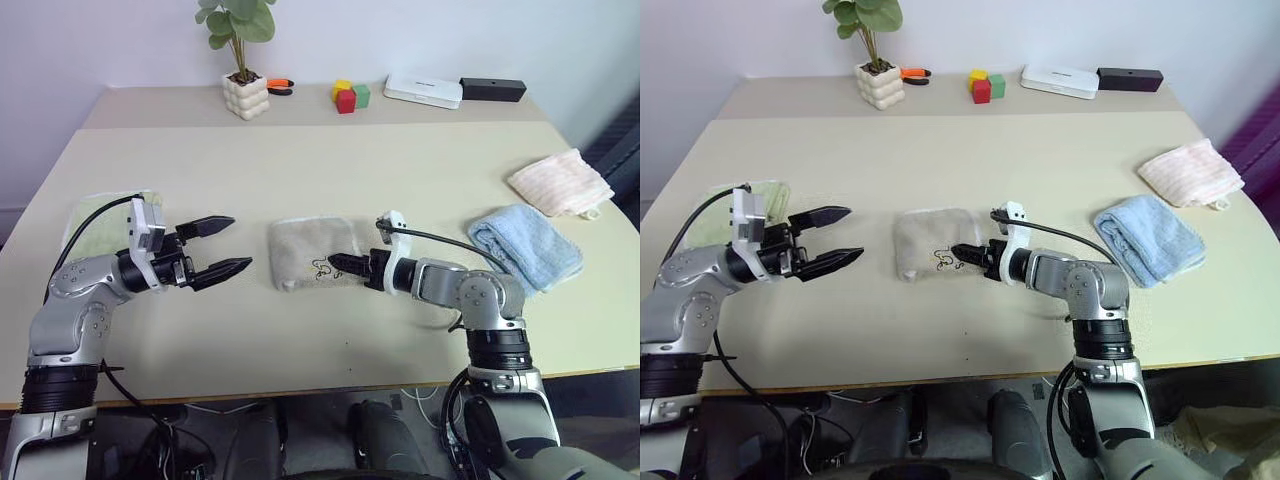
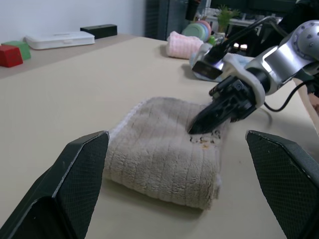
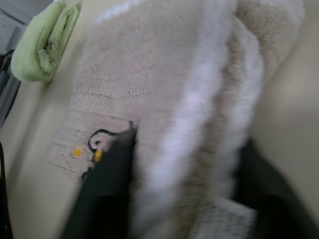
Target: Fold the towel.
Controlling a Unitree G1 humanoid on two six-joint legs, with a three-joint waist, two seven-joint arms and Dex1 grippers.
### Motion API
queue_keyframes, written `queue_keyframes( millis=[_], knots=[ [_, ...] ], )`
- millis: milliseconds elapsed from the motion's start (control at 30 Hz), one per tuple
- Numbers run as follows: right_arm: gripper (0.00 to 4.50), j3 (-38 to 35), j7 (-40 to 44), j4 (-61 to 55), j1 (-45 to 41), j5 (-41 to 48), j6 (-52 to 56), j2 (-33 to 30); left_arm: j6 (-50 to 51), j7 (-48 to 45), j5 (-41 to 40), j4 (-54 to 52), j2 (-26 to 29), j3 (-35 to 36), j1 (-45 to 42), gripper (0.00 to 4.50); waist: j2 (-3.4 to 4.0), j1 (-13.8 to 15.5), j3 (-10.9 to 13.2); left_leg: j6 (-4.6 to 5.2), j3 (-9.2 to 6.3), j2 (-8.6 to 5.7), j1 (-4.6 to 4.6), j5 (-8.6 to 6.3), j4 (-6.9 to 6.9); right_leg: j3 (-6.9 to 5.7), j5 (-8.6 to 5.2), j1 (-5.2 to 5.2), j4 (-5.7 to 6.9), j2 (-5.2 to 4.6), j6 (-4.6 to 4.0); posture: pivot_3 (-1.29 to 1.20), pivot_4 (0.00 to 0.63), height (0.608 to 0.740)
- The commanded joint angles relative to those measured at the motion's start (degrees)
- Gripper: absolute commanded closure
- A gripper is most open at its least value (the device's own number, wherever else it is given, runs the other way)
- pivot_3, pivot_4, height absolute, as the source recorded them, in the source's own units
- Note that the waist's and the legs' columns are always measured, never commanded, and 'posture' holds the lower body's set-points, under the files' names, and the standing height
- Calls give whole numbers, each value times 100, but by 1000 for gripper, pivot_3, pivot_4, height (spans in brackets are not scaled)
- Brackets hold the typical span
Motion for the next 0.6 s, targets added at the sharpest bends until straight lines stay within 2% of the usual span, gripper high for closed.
queue_keyframes(
  millis=[33,267,467,600],
  knots=[
    [4428,-190,-73,122,-169,27,-24,93,-73,80,-9,-141,-8,41,-45,0,-1,0,-1,0,-1,0,2,0,1,0,0,2,0,0,0,0,150,735],
    [4475,-889,-251,-32,-219,413,-7,221,-84,155,-17,-146,-141,-42,-93,0,-1,22,0,0,0,-3,0,0,2,0,-3,3,0,-4,-5,0,150,735],
    [4475,-2195,-842,-743,-148,1031,-623,217,-301,150,133,129,-271,-129,-228,0,2,27,1,0,0,-4,-3,0,2,0,1,0,-1,-4,2,0,150,735],
    [4475,-3164,-1550,-1168,-79,1731,-758,49,-332,99,142,220,-335,-234,-348,0,2,19,1,0,-1,-3,-4,0,-1,0,0,0,-1,-3,2,0,150,735]
  ],
)
